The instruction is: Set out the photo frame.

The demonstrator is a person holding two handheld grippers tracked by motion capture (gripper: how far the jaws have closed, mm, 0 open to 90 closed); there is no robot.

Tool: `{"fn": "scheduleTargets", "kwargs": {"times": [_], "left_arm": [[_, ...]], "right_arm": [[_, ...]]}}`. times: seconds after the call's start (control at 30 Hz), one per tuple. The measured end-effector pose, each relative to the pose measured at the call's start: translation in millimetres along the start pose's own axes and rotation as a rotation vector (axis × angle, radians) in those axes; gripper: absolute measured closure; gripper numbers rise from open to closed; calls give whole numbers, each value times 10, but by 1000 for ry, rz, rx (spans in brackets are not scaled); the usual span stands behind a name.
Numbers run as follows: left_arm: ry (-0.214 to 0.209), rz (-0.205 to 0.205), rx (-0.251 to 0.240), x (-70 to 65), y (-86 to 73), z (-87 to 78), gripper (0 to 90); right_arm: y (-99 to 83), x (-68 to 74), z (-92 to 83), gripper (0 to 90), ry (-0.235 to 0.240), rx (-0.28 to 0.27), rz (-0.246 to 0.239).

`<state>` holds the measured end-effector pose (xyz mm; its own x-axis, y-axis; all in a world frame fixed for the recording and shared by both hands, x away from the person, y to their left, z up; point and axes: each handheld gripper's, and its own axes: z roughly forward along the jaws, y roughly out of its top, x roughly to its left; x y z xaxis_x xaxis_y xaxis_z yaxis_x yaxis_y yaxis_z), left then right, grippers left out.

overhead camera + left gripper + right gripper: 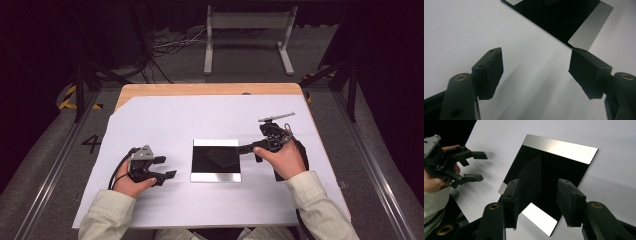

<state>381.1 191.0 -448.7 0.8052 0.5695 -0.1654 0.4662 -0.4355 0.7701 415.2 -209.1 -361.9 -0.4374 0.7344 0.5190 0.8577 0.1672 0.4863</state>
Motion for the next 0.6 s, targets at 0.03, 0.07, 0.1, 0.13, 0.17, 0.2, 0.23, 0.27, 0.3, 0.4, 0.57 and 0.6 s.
{"fn": "scheduleTargets", "kwargs": {"times": [0.03,0.07,0.1,0.13,0.17,0.2,0.23,0.27,0.3,0.4,0.57,0.6], "left_arm": [[1,1,2,0,1,-1,282],[-1,3,1,1,1,1,282],[2,8,-1,3,3,2,282],[2,8,-1,3,3,2,281],[1,7,-1,0,4,3,281],[1,7,-1,0,4,3,281],[0,7,-1,0,4,4,281],[2,8,-1,1,3,4,280],[0,7,-1,0,3,5,281],[1,7,-1,0,4,3,280],[1,8,1,3,2,4,281],[1,9,1,3,2,4,281]], "right_arm": [[-1,0,7,542,-2,2,3],[-3,-3,16,542,-3,6,4],[-8,-4,30,541,-1,3,17],[-8,-4,30,541,-1,3,17],[-12,-5,36,538,1,0,22],[-20,-8,48,531,7,-9,31],[-23,-8,55,523,12,-12,38],[-26,-10,69,513,17,-13,45],[-28,-10,79,506,20,-13,51],[-28,-9,114,494,25,-10,61],[-32,-16,169,485,24,7,70],[-34,-18,181,485,23,11,71]]}}
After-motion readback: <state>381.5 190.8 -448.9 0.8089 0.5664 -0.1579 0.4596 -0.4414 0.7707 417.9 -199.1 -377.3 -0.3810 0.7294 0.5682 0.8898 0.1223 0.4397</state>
